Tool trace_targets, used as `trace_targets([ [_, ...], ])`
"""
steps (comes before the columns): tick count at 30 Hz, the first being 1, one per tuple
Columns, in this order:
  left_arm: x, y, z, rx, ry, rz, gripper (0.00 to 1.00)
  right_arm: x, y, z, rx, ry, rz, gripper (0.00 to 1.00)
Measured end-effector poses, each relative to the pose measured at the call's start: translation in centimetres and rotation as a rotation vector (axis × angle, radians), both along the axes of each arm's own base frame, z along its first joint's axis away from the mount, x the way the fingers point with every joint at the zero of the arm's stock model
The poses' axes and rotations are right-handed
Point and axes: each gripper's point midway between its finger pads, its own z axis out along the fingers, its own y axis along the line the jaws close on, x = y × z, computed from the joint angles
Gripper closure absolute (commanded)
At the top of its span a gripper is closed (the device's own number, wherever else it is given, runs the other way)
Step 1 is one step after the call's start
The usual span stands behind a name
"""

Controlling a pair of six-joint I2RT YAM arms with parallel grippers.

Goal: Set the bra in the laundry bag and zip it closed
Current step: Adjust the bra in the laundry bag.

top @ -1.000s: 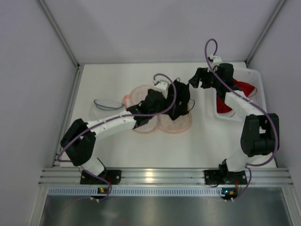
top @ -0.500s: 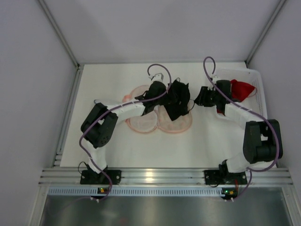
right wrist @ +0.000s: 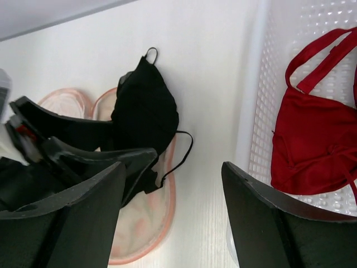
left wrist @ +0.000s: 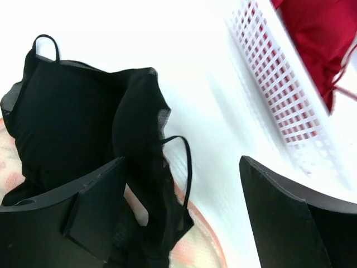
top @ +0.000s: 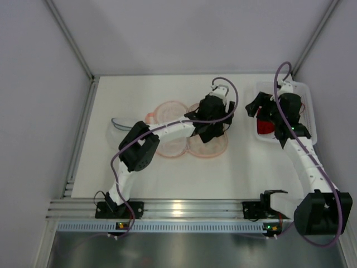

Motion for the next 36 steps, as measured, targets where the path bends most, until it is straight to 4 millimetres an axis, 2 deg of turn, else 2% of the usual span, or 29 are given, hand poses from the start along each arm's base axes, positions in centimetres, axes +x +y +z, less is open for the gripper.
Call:
trace_targets([
  [1,-0.1,-0.3,-0.4,0.028,-0.012,-0.003,0.23,-0.1,0.0,0.4,-0.001,-0.008,-0.002,0.29],
  [2,-0.1,-0.3,-1.0,0.058,-0.021,-0.007,0.44,-0.2,-0.1,0.6,-0.003,-0.013,-0.005,0.29],
  [4,0.0,0.3,-2.2,0.123,-0.03,-0.017,0.66,-0.6,-0.3,0.7,-0.006,-0.008,-0.013,0.29],
  [5,0.1,0.5,-2.5,0.142,-0.032,-0.021,0.86,-0.7,-0.3,0.6,-0.008,-0.004,-0.015,0.29],
  [8,0.6,1.6,-2.8,0.229,-0.082,-0.035,1.0,-0.8,-0.4,0.4,-0.01,0.006,-0.022,0.29],
  [10,0.5,2.6,-3.0,0.302,-0.121,-0.044,1.0,-0.8,-0.4,0.4,-0.01,0.007,-0.022,0.29],
  [14,-1.6,5.6,-2.7,0.462,-0.187,-0.092,1.0,-0.8,-0.3,0.1,-0.003,0.007,-0.022,0.29],
  [19,-3.8,8.5,1.3,0.58,-0.319,-0.157,1.0,-1.0,0.3,-1.8,0.039,0.044,-0.011,0.3],
  [23,-4.4,9.2,3.3,0.646,-0.402,-0.171,1.0,-0.6,1.3,-3.5,0.101,0.072,0.012,0.3],
  [26,-5.5,9.0,2.5,0.725,-0.434,-0.219,1.0,-0.2,2.1,-5.0,0.156,0.105,0.029,0.3],
  [28,-6.8,8.6,0.9,0.781,-0.438,-0.274,0.99,0.1,2.7,-5.5,0.182,0.114,0.041,0.28],
  [30,-8.2,8.1,-0.9,0.83,-0.424,-0.334,0.83,0.4,3.3,-5.7,0.205,0.115,0.05,0.27],
  [31,-8.8,7.9,-2.0,0.856,-0.411,-0.363,0.73,0.4,3.6,-5.8,0.216,0.117,0.055,0.26],
  [32,-9.5,7.8,-3.0,0.877,-0.395,-0.393,0.48,0.5,3.9,-5.8,0.226,0.117,0.061,0.26],
  [33,-10.2,7.7,-3.7,0.889,-0.381,-0.417,0.4,0.6,4.1,-5.7,0.235,0.116,0.065,0.25],
  [34,-10.9,7.7,-4.3,0.891,-0.359,-0.436,0.17,0.7,4.2,-5.7,0.242,0.115,0.067,0.24],
  [36,-12.0,7.4,-4.8,0.872,-0.323,-0.456,0.07,1.0,4.5,-5.8,0.256,0.114,0.075,0.22],
])
